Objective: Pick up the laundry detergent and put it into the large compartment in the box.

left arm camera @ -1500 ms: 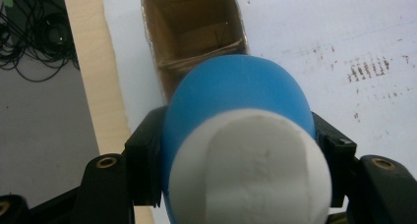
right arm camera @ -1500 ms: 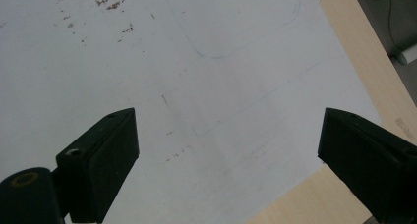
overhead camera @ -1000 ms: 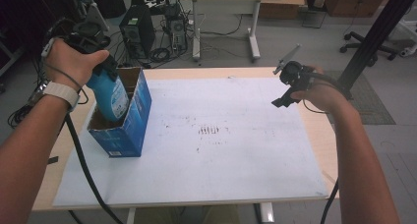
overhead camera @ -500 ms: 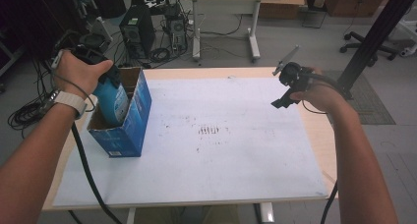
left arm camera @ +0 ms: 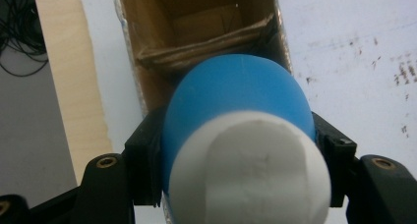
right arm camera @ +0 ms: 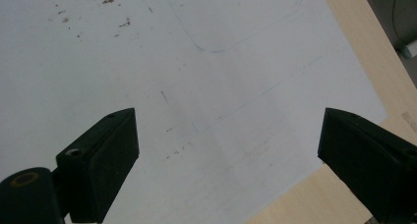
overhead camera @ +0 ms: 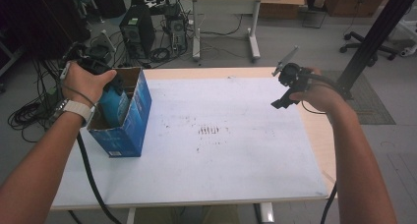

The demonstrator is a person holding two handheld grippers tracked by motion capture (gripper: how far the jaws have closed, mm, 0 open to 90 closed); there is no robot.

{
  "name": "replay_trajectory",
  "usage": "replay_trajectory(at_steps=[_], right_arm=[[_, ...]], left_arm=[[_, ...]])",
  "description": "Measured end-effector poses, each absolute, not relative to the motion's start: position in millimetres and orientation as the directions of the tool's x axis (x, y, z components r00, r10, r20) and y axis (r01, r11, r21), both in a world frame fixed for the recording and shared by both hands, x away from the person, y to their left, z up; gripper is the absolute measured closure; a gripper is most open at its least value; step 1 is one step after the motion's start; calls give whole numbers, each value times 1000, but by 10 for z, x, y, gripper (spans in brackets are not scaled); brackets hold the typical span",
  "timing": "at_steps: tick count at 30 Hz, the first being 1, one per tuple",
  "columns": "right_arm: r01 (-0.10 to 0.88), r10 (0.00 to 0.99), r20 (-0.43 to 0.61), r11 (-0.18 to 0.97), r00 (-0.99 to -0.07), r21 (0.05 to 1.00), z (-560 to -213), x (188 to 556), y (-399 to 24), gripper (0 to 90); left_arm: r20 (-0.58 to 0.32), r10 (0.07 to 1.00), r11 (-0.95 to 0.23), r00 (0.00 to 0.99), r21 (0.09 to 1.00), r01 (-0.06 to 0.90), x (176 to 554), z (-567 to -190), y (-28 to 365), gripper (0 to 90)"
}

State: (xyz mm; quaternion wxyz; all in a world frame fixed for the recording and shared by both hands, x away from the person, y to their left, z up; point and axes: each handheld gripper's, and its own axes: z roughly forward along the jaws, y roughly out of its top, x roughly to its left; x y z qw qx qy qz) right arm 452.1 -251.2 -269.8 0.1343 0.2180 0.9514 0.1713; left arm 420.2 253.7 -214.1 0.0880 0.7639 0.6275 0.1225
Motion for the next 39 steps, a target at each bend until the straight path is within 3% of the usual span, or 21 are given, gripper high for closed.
replay_trajectory(at_steps=[39], right_arm=[[379,466,-167,844,-869,379,-2791,4532,-2523,84]], left_arm=[[75,980,-199,186,253,947,4230,-2720,2585,373]])
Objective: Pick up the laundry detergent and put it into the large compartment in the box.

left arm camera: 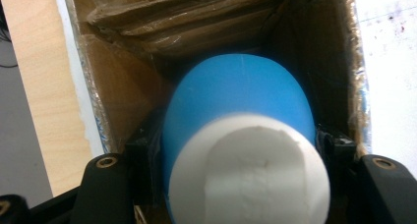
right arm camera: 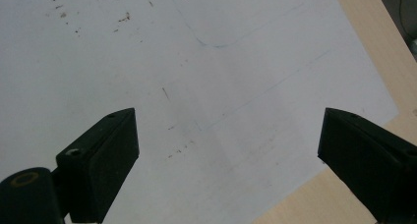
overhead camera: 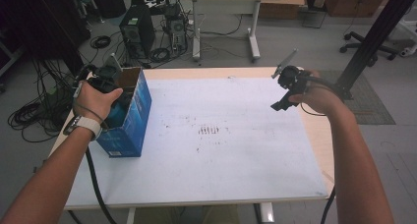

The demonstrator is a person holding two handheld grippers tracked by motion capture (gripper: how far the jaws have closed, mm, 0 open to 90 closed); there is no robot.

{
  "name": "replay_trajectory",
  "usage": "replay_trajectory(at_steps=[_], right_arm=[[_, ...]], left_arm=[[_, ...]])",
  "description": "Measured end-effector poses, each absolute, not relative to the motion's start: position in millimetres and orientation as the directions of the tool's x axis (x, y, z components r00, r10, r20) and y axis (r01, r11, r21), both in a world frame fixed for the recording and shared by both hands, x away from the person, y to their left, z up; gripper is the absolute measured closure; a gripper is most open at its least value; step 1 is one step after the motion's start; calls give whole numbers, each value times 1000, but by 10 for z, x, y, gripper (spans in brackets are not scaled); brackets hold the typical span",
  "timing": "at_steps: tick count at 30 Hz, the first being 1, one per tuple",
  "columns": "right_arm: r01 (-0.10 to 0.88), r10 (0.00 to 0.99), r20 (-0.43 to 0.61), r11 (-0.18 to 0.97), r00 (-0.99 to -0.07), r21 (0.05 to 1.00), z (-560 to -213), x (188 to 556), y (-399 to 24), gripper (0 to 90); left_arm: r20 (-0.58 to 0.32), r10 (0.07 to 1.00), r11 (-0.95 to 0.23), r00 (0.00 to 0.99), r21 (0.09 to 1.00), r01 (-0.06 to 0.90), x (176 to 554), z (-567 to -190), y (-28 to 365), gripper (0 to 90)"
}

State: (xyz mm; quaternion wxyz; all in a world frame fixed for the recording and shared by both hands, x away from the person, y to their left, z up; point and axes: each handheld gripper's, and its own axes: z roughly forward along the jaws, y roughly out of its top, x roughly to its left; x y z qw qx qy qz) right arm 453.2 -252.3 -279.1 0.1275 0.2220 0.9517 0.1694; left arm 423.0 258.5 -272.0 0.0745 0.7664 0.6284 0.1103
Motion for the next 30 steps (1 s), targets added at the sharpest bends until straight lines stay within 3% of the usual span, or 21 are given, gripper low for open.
replay_trajectory(at_steps=[30], right_arm=[[384,466,-156,844,-871,375,-2851,4539,-2509,84]], left_arm=[[36,979,-201,199,243,949,4268,-2842,2667,367]])
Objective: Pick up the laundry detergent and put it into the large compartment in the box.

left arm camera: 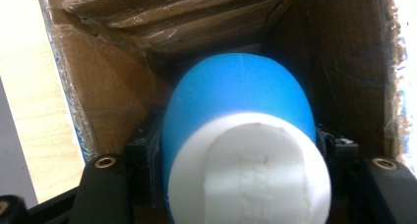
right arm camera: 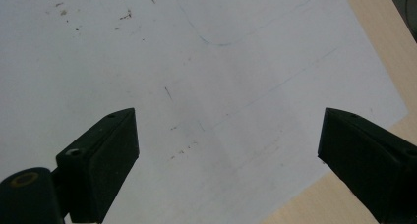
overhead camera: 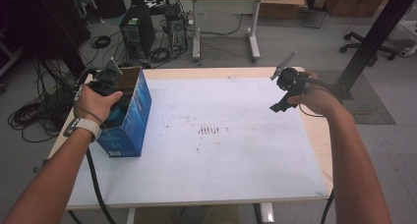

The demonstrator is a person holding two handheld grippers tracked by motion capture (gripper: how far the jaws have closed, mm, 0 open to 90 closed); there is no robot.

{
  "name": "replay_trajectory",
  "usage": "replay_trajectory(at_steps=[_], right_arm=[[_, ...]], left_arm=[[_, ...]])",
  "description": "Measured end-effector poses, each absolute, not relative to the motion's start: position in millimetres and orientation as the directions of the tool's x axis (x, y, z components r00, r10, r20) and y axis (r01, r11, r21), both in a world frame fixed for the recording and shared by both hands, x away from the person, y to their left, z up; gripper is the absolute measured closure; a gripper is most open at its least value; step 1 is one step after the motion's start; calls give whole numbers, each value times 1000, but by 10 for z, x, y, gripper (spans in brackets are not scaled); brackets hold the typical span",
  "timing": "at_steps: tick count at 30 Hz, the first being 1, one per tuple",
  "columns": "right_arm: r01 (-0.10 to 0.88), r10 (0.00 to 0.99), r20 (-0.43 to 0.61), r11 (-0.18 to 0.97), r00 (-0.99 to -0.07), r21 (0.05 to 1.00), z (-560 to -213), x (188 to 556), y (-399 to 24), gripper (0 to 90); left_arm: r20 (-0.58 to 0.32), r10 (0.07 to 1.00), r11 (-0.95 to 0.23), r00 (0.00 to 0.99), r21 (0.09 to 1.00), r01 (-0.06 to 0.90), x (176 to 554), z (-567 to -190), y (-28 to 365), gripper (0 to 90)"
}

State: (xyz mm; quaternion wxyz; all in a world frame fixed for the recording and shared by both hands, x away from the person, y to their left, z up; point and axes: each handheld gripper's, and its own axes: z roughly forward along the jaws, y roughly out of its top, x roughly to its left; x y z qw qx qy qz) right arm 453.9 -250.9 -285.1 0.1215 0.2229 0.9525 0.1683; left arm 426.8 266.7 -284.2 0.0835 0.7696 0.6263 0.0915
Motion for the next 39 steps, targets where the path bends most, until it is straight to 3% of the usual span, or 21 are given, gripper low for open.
replay_trajectory(at_steps=[22,39], right_arm=[[386,463,-147,845,-874,372,-2883,4540,-2489,84],[386,465,-144,842,-874,376,-2882,4523,-2488,84]], left_arm=[[31,974,-224,223,245,943,4286,-2847,2671,233],[57,965,-261,255,276,925,4246,-2798,2654,216]])
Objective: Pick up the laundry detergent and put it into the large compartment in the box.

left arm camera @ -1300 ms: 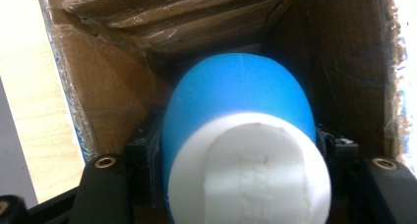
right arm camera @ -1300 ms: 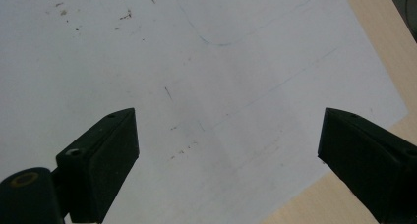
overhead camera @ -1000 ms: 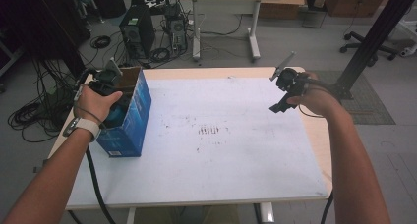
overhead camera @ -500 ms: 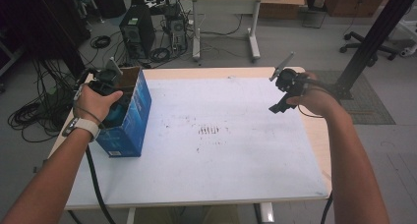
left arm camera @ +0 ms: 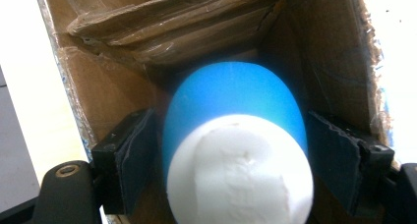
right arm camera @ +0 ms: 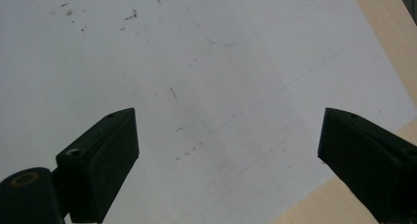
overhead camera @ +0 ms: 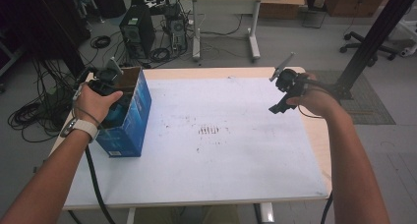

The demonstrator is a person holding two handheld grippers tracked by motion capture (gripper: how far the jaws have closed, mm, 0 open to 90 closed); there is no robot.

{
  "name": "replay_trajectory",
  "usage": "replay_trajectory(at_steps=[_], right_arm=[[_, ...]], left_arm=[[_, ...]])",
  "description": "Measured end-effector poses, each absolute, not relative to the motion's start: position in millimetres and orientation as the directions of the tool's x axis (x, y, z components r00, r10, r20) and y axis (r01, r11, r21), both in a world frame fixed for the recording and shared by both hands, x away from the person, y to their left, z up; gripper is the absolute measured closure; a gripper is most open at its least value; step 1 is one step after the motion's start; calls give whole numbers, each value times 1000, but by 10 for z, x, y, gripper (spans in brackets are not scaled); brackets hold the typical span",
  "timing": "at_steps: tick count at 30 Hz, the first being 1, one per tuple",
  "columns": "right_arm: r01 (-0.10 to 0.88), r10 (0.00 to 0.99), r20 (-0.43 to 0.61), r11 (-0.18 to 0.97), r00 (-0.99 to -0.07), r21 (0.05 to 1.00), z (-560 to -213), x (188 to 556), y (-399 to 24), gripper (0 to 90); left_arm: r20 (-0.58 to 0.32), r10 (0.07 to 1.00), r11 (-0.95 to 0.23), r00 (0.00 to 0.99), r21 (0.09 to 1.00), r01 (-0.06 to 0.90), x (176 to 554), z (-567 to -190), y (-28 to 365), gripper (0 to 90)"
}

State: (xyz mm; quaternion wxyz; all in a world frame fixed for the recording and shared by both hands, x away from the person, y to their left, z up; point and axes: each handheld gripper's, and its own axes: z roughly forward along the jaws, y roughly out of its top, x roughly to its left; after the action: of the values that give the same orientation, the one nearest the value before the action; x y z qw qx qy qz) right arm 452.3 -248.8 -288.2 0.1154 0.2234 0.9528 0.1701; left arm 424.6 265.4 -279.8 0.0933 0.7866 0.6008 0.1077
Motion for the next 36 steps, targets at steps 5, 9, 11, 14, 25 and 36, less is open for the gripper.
replay_trajectory(at_steps=[5,9,11,14,25,36], right_arm=[[382,462,-144,843,-875,379,-2875,4517,-2488,84],[383,463,-146,842,-874,379,-2867,4508,-2496,84],[384,465,-146,841,-873,381,-2862,4502,-2499,84],[387,468,-146,839,-871,382,-2859,4496,-2505,84],[385,467,-149,839,-871,385,-2842,4475,-2511,84],[384,469,-152,838,-870,386,-2821,4450,-2523,84]], left_arm=[[80,960,-281,270,305,910,4229,-2774,2648,210],[83,958,-286,274,303,909,4230,-2751,2650,194],[83,959,-284,272,312,907,4225,-2724,2651,190],[82,958,-287,275,315,904,4219,-2693,2653,186],[68,955,-294,287,321,901,4188,-2601,2652,139],[78,945,-324,317,343,882,4140,-2427,2582,110]])
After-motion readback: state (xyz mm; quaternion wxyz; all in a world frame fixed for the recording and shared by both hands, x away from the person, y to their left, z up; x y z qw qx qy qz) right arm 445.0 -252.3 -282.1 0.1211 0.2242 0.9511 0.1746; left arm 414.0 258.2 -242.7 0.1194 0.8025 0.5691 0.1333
